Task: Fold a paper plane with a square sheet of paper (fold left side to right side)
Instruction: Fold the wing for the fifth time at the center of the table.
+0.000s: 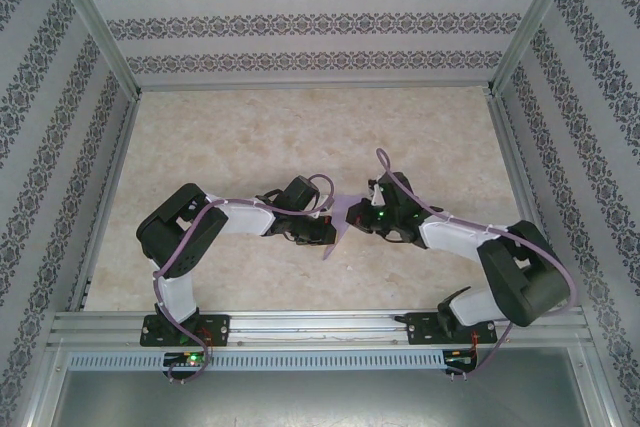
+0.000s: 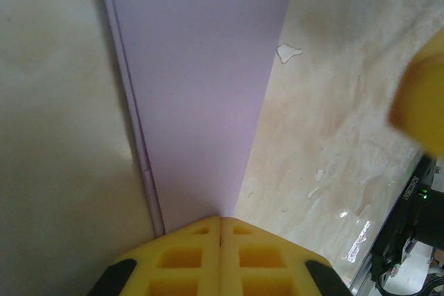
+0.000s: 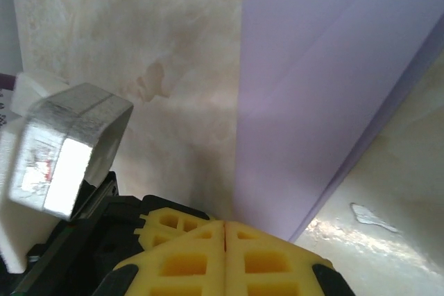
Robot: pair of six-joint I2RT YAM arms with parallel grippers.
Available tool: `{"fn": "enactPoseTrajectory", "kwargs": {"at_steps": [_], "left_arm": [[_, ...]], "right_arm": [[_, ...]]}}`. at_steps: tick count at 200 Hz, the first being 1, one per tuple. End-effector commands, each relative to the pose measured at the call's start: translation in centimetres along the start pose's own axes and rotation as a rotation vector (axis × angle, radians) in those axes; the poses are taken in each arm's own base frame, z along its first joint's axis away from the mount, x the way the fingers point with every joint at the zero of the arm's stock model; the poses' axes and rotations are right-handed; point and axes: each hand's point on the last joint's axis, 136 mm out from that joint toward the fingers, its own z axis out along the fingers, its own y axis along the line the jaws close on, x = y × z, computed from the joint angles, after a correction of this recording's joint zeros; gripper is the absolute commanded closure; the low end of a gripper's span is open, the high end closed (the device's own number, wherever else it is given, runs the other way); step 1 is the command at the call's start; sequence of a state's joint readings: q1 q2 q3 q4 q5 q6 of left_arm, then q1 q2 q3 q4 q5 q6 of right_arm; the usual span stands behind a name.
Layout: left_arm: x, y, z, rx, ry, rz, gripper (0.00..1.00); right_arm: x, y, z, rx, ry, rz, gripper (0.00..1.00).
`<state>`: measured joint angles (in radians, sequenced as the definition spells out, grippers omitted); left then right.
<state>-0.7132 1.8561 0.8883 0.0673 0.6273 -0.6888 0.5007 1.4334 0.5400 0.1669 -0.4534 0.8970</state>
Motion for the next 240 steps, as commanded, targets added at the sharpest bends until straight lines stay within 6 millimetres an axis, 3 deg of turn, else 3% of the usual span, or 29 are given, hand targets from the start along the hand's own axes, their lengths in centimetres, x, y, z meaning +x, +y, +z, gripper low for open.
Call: {"fn": "enactPoseTrajectory", "kwargs": {"at_steps": [1,53,91,159,193,240], "left_arm": [[4.0,6.7,0.4,-0.245,0.087,-0.125,0.98],[4.0,6.7,0.3,-0.246,0.084,-0.125,0.98],[3.4,5.8,0.1,-0.221,0.064,-0.117,0.98],[0.5,0.8,-1.8,-0.096,-0.005,-0.065,0.94],[0.4,-1.3,-3.1,-0.037,-0.005,-0.054,0.94],[1.0,-2.7,-3.6,0.035,0.018,-0.071,0.95]], "right_arm": [[0.1,0.5,1.1,-0.016,0.006,0.038,1.0],[1.2,0.3,3.1,-0.017,0.046,0.057,1.0],[2.2,-1.9,3.9,0.042,0.076,0.075,1.0],[4.3,-6.2,4.9,0.157,0.138,0.091,1.0],[4.4,-6.5,4.9,0.171,0.15,0.067,1.0],[4.3,-6.7,5.2,0.182,0.16,0.053,1.0]]}}
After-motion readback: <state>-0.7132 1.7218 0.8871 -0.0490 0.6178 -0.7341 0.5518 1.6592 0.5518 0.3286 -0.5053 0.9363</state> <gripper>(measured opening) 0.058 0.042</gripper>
